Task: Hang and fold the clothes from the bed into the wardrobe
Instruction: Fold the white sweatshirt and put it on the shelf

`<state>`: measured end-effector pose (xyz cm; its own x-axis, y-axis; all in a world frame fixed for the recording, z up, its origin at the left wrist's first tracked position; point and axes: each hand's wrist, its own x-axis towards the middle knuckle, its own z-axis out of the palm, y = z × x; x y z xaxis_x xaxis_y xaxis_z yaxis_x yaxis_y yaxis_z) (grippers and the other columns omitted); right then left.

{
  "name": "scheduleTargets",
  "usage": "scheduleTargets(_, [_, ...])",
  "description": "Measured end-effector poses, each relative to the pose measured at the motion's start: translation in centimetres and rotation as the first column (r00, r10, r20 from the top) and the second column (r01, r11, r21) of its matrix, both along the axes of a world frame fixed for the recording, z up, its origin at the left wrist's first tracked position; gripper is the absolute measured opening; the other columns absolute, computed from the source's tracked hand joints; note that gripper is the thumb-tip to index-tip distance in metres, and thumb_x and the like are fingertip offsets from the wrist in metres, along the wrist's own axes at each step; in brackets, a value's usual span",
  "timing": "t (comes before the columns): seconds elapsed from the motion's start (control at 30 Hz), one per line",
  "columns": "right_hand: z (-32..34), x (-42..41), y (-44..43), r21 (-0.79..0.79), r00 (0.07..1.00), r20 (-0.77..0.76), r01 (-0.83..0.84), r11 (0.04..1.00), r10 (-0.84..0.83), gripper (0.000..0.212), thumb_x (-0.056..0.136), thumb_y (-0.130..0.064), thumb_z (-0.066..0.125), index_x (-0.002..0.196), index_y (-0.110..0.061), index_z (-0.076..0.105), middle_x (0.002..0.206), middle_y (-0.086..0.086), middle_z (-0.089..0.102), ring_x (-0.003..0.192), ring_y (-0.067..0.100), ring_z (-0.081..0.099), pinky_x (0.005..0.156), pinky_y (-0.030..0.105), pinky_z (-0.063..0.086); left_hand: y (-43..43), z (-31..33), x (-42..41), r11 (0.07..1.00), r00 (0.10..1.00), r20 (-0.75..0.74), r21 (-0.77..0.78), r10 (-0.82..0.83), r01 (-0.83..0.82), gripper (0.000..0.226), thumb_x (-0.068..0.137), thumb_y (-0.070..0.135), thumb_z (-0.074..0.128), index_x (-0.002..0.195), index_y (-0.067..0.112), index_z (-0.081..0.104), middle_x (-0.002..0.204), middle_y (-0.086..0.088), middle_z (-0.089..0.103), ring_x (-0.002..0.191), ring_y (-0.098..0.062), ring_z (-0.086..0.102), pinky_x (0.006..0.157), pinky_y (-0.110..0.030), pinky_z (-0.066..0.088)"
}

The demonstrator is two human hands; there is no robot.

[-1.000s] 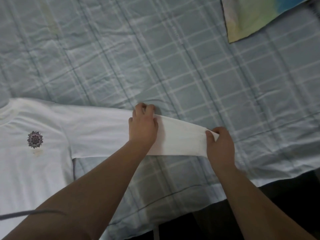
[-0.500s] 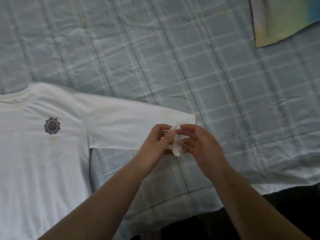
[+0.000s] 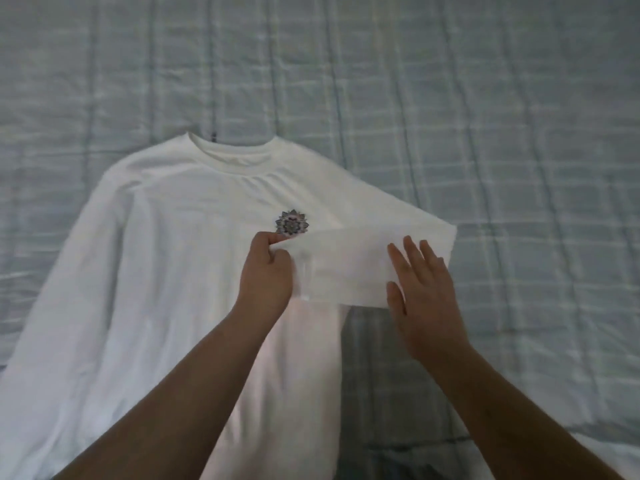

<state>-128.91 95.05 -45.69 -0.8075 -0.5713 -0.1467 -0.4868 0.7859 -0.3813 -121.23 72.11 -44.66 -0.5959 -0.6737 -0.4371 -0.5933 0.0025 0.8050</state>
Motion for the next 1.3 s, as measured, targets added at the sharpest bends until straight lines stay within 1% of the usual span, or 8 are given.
scheduleTargets(0.07, [-0.4, 1.6, -5.2, 0.088, 0.998, -0.015, -0.056, 0.995, 0.058, 0.058, 0.101, -0.036, 0.03, 0.156, -0.021, 0.025, 0.165, 0.005, 0.015, 0.153, 0.024, 0.006, 0.123, 0.049, 0.01, -6.2, 0.2, 2.3, 0.998, 0.999, -0.003, -0.039, 0.046, -0.046, 0.016, 0.077, 0.029, 0.037, 0.085, 0.03, 0.051, 0.076, 0.008, 0.058, 0.058, 0.004, 0.052, 0.048, -0.016, 0.039])
scheduleTargets(0.3, [-3.3, 3.9, -18.8, 0.31, 0.994, -0.044, -0.083, 0.947, 0.101, 0.064, 0.098, -0.041, 0.022, 0.158, -0.02, 0.016, 0.166, 0.007, 0.011, 0.152, 0.028, 0.008, 0.121, 0.054, 0.012, -23.2, -0.9, 7.1, 0.98, 1.0, 0.03, -0.198, 0.002, 0.004, 0.017, 0.095, 0.007, 0.045, 0.102, 0.02, 0.054, 0.085, 0.013, 0.054, 0.075, -0.001, 0.05, 0.059, -0.016, 0.039])
scheduleTargets(0.47, [-6.0, 4.8, -23.9, 0.384, 0.999, -0.004, -0.031, 0.923, 0.035, 0.065, 0.097, -0.046, 0.013, 0.158, -0.024, 0.01, 0.166, 0.005, 0.008, 0.152, 0.026, 0.006, 0.122, 0.053, 0.006, -30.2, -3.7, 9.0, 0.984, 0.991, 0.132, -0.176, 0.018, 0.006, 0.023, 0.095, 0.008, 0.047, 0.115, 0.014, 0.057, 0.097, -0.001, 0.058, 0.085, -0.02, 0.054, 0.076, -0.032, 0.046])
scheduleTargets(0.57, [-6.9, 5.3, -25.2, 0.405, 1.0, -0.008, -0.015, 0.914, 0.02, 0.064, 0.097, -0.048, 0.012, 0.158, -0.027, 0.008, 0.166, 0.002, 0.007, 0.153, 0.024, 0.004, 0.122, 0.052, 0.004, -32.0, -5.5, 9.7, 0.984, 0.983, 0.184, -0.169, -0.022, 0.054, 0.02, 0.093, 0.009, 0.052, 0.111, 0.018, 0.056, 0.084, 0.001, 0.057, 0.079, -0.022, 0.056, 0.065, -0.031, 0.043])
scheduleTargets(0.87, [-7.9, 5.4, -25.7, 0.401, 1.0, 0.003, -0.025, 0.916, 0.026, 0.063, 0.101, -0.044, 0.023, 0.158, -0.027, 0.002, 0.167, 0.002, 0.0, 0.153, 0.024, -0.002, 0.122, 0.052, 0.004, -31.9, -6.7, 11.4, 0.911, 0.946, 0.293, -0.337, -0.138, 0.237, 0.017, 0.088, 0.012, 0.061, 0.104, 0.014, 0.054, 0.091, -0.001, 0.058, 0.086, -0.023, 0.054, 0.075, -0.03, 0.035])
scheduleTargets(1.03, [-6.8, 6.5, -27.1, 0.31, 1.0, -0.026, -0.005, 0.951, 0.014, 0.064, 0.099, -0.031, 0.041, 0.157, -0.018, 0.018, 0.165, 0.008, 0.013, 0.151, 0.029, 0.01, 0.121, 0.053, 0.01, -30.8, -5.2, 12.7, 0.891, 0.967, 0.194, -0.391, -0.167, 0.233, 0.042, 0.085, 0.003, 0.062, 0.124, 0.013, 0.052, 0.116, -0.007, 0.05, 0.099, -0.026, 0.056, 0.087, -0.029, 0.041])
scheduleTargets(1.13, [-5.9, 8.6, -28.3, 0.218, 0.994, -0.025, -0.097, 0.971, 0.104, 0.064, 0.096, -0.024, 0.048, 0.155, -0.014, 0.026, 0.163, 0.011, 0.021, 0.15, 0.031, 0.017, 0.12, 0.053, 0.015, -29.6, -3.9, 15.5, 0.897, 0.984, 0.063, -0.404, -0.168, 0.179, 0.049, 0.084, -0.004, 0.059, 0.13, 0.012, 0.052, 0.125, -0.006, 0.048, 0.103, -0.026, 0.058, 0.094, -0.037, 0.047])
scheduleTargets(1.3, [-4.8, 14.8, -31.4, 0.057, 0.955, 0.009, -0.297, 0.953, 0.297, 0.06, 0.093, -0.019, 0.053, 0.15, -0.008, 0.037, 0.159, 0.014, 0.029, 0.147, 0.034, 0.026, 0.119, 0.053, 0.023, -28.8, -2.6, 23.6, 0.922, 0.978, 0.198, -0.365, -0.062, 0.132, 0.049, 0.084, -0.005, 0.058, 0.13, 0.013, 0.054, 0.125, -0.009, 0.051, 0.106, -0.029, 0.059, 0.095, -0.043, 0.049])
